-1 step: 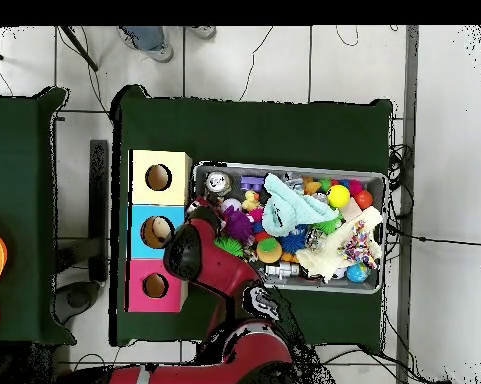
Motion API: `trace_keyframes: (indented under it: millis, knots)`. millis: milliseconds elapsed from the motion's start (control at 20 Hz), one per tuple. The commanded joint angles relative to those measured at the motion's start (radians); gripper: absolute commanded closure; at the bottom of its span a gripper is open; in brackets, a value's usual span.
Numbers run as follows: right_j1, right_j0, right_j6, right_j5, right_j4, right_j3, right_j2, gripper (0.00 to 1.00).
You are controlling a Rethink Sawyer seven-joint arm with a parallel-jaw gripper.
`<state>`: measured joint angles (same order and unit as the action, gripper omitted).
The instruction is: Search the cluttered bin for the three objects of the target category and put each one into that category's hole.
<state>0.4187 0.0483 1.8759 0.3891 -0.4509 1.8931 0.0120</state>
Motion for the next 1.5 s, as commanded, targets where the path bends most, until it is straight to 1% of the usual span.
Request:
trace_keyframes:
  millis: [50,200,350,500,550,750,800,1150,1350,1400,1500]
  knots:
    - [-0.059,-0.005,0.248,-0.014,-0.065,-0.075,0.075,1.00]
    - [-0.035,0.011,0.248,-0.025,-0.036,-0.055,0.088,1.00]
    - [-0.011,0.013,0.234,-0.037,-0.016,-0.036,0.080,1.00]
    - [-0.018,0.017,0.234,-0.026,-0.005,-0.036,0.081,1.00]
    - [-0.021,0.023,0.239,-0.020,0.005,-0.037,0.089,0.00]
    - [-0.026,0.001,0.234,-0.007,-0.016,-0.046,0.071,0.00]
    - [-0.031,-0.005,0.230,-0.028,-0.039,-0.048,0.067,0.00]
    - [-0.035,0.023,0.247,-0.007,0.005,-0.040,0.093,0.00]
    - [-0.056,0.058,0.271,0.027,0.057,-0.049,0.131,0.00]
    - [-0.063,0.065,0.279,0.031,0.061,-0.055,0.142,0.00]
    - [-0.069,0.059,0.277,0.028,0.042,-0.066,0.137,0.00]
